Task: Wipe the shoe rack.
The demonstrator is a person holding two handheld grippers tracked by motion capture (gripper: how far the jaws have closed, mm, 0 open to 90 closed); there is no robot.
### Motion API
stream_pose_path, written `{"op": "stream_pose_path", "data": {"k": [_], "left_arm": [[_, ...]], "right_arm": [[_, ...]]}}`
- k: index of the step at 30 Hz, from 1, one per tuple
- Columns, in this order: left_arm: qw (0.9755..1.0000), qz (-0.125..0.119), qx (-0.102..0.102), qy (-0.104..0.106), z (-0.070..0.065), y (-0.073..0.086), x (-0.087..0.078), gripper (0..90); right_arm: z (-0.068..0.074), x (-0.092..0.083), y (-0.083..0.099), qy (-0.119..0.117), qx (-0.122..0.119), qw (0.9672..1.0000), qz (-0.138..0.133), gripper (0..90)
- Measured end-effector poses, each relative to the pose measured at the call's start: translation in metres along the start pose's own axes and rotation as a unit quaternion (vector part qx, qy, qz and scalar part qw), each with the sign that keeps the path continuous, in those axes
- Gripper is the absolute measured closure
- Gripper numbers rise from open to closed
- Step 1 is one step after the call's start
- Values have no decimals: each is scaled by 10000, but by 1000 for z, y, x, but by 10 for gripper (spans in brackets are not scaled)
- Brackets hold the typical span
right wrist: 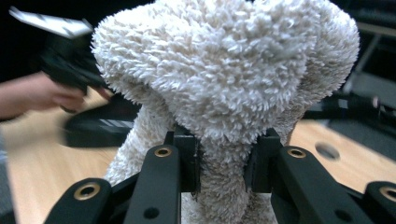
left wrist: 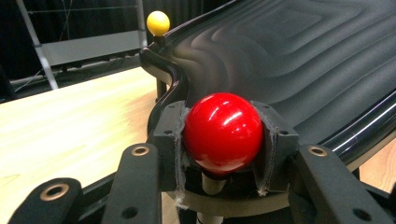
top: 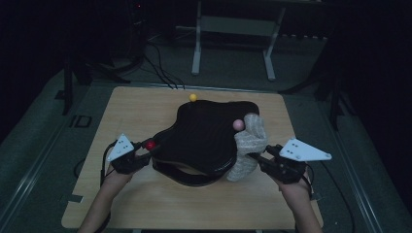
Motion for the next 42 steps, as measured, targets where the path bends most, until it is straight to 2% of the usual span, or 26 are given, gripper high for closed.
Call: {"op": "stream_pose_path", "data": {"k": [3,6,7,8,9,11,12,13,16,18,20,22,24,26,31,35,37,42], "left_arm": [[10000,-3,2,3,0,0,0,585],[10000,12,19,-8,0,0,0,585],[10000,11,18,-1,0,0,0,585],[10000,3,15,7,0,0,0,585],[10000,-3,13,5,0,0,0,585],[10000,9,17,-6,0,0,0,585],[10000,9,17,-6,0,0,0,585],[10000,10,19,-1,0,0,0,585],[10000,17,26,-3,0,0,0,585],[10000,11,22,13,0,0,0,585],[10000,-1,20,24,0,0,0,586],[10000,4,7,20,0,0,0,586],[10000,5,-5,13,0,0,0,586],[10000,5,-26,-2,-1,0,0,585],[10000,30,21,-15,-6,0,-1,586],[10000,33,23,-41,-9,0,-2,586],[10000,25,24,-37,-10,1,-4,586],[10000,22,61,46,-18,1,-7,587]], "right_arm": [[21,-11,-14,-180,-230,9994,-180,710],[45,-17,-21,-700,-266,9967,-317,709],[53,-19,-22,-936,-218,9947,-356,709],[62,-20,-22,-1252,-168,9912,-401,709],[70,-21,-21,-1461,-154,9882,-440,708],[81,-19,-16,-1724,-145,9843,-354,708],[84,-17,-11,-1739,-180,9842,-270,708],[84,-13,-5,-1698,-186,9852,-152,708],[69,-4,11,-1295,-114,9914,149,707],[55,-1,19,-904,-78,9955,271,707],[45,0,26,-839,160,9960,262,707],[39,2,36,-600,149,9973,388,707],[37,4,44,-537,188,9970,522,707],[39,2,45,-452,128,9973,572,708],[49,-5,20,-500,-130,9982,294,706],[52,1,11,-536,-192,9982,212,706],[51,4,13,-437,-229,9986,205,707],[41,4,22,-148,-148,9993,295,708]]}}
Point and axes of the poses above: each handheld gripper's, and its own axes: x roughly forward along the jaws, y roughly out of its underside, z roughly to its left, the point moved 7 cm from there along x, roughly forward along the jaws, and after that the axes turned 4 degrees about -y, right-handed, at the moved point
